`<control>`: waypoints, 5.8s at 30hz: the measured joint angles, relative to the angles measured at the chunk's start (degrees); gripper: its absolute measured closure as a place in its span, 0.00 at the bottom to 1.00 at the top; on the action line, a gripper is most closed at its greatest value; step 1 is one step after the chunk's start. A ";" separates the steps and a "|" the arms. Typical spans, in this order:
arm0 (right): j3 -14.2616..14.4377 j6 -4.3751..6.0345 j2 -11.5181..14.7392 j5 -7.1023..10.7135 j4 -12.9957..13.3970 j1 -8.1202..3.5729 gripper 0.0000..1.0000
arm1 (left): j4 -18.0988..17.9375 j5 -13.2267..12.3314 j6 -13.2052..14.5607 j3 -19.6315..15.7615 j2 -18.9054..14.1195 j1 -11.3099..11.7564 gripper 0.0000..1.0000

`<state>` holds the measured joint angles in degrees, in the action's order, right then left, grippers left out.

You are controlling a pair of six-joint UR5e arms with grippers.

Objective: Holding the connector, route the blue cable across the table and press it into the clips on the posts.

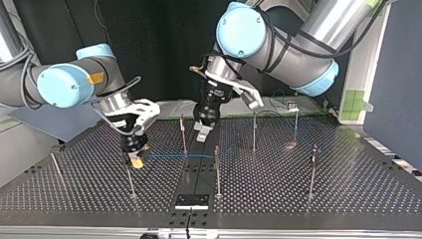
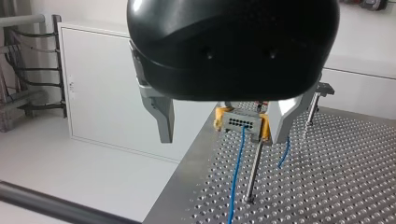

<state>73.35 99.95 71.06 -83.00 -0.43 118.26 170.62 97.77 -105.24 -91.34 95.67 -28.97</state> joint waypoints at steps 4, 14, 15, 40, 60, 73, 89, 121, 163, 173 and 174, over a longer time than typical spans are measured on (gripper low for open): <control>0.01 0.00 0.23 0.02 0.00 0.05 1.00 | -0.05 2.23 0.09 2.23 2.24 -2.25 0.00; 0.00 0.00 0.65 0.09 -0.09 0.34 1.00 | 1.81 4.48 0.64 7.12 7.12 -4.58 0.00; 0.01 0.00 0.71 0.10 -0.12 0.35 1.00 | 1.92 4.78 0.84 7.56 7.57 -4.58 0.00; 0.03 0.36 1.12 0.24 -0.25 0.58 1.00 | 0.13 7.96 1.41 18.37 15.46 -1.61 0.00; 0.47 0.44 1.17 0.27 -0.33 0.61 1.00 | 2.91 12.80 2.50 18.08 16.24 -2.66 0.98; 4.17 0.13 1.14 -0.15 -0.17 0.62 1.00 | 2.04 16.17 3.83 11.59 16.07 -4.50 0.98; 10.93 -4.02 1.00 -1.12 1.62 -0.82 1.00 | -5.78 12.41 2.88 3.61 18.60 -5.23 0.98; 25.63 -5.16 -8.44 -1.22 14.28 -2.66 1.00 | -21.64 2.47 -1.69 -1.65 28.75 -4.10 0.98; 20.70 -3.62 -11.98 6.36 16.47 -8.68 1.00 | -16.69 1.12 0.01 6.71 34.71 0.48 0.98; 18.56 -2.77 -12.17 6.85 16.44 -9.73 1.00 | -15.11 -1.02 0.13 9.85 34.93 4.26 0.98; 18.29 -2.67 -12.19 6.93 16.42 -9.89 1.00 | -15.02 -1.17 0.15 9.92 34.94 4.66 0.98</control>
<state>91.64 97.28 58.87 -76.07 15.99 108.38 155.60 96.60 -105.09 -81.41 130.61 -24.31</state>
